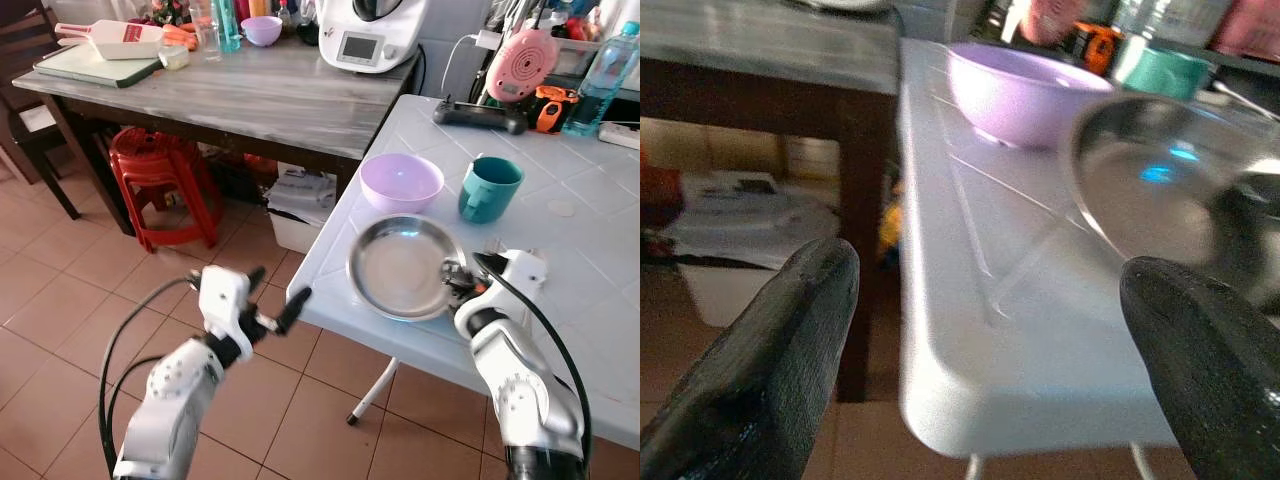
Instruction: Setting the table
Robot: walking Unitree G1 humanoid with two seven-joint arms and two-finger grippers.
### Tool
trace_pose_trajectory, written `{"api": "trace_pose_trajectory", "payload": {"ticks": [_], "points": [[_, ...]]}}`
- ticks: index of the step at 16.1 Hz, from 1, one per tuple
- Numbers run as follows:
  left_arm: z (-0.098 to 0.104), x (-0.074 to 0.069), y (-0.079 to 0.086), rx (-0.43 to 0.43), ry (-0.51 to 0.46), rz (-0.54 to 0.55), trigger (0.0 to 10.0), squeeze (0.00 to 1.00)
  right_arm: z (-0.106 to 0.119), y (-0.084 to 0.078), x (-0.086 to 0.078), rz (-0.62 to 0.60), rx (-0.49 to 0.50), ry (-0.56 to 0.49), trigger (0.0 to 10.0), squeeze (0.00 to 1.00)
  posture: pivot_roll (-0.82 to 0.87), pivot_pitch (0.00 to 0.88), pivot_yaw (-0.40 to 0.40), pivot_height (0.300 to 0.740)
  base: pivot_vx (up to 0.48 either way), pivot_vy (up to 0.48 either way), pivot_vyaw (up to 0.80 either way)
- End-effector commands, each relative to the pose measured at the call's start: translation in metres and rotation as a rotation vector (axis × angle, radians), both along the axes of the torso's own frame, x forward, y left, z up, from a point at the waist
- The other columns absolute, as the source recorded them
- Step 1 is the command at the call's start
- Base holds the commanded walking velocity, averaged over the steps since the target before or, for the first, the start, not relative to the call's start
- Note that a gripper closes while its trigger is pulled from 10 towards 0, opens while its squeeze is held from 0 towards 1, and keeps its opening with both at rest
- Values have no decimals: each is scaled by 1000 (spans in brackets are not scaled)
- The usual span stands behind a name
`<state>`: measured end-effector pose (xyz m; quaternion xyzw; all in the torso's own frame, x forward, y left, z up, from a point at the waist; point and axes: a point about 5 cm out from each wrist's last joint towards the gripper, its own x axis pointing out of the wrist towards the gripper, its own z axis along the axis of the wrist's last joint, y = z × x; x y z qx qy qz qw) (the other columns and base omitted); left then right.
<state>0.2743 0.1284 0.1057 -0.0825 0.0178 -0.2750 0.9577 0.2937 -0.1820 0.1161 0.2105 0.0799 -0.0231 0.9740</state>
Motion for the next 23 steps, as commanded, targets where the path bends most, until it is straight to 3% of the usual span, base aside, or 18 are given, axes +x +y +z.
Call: {"api": "trace_pose_trajectory", "payload": {"ticks": [1, 3, 6, 14, 23], "points": [[0, 2, 1, -3, 2, 18, 10000, 0, 9, 0, -3, -20, -61, -42, 10000, 0, -45, 46, 23, 740, 0, 0, 0], [3, 6, -3, -37, 3, 6, 10000, 0, 34, 4, -10, -40, -129, -164, 10000, 0, -52, 43, 27, 740, 0, 0, 0], [3, 8, -3, -34, -1, 14, 10000, 0, 44, -2, -18, -90, -170, -195, 10000, 0, -52, 32, 33, 740, 0, 0, 0], [5, 11, -6, -48, -7, 7, 10000, 0, 43, 0, -26, -102, -196, -177, 10000, 0, -51, 14, 30, 740, 0, 185, -698], [6, 14, -5, -46, -19, 36, 10000, 0, 46, 1, -28, -108, -235, -189, 10000, 0, -49, 3, 32, 740, 0, 304, 0]]}}
